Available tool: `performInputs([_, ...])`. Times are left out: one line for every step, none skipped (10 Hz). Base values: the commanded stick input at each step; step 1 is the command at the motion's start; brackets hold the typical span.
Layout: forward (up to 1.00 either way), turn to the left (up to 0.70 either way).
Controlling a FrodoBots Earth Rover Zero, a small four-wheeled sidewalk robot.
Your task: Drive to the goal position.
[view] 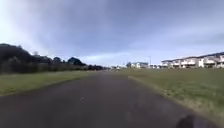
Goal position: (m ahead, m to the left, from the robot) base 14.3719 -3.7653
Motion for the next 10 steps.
performInputs([1.0, 0.0])
performInputs([1.0, 0.07])
performInputs([1.0, 0.24])
performInputs([1.0, 0.27])
performInputs([1.0, 0.27])
performInputs([1.0, 0.27])
performInputs([1.0, 0.27])
performInputs([1.0, 0.0])
performInputs([1.0, 0.0])
performInputs([1.0, 0.0])
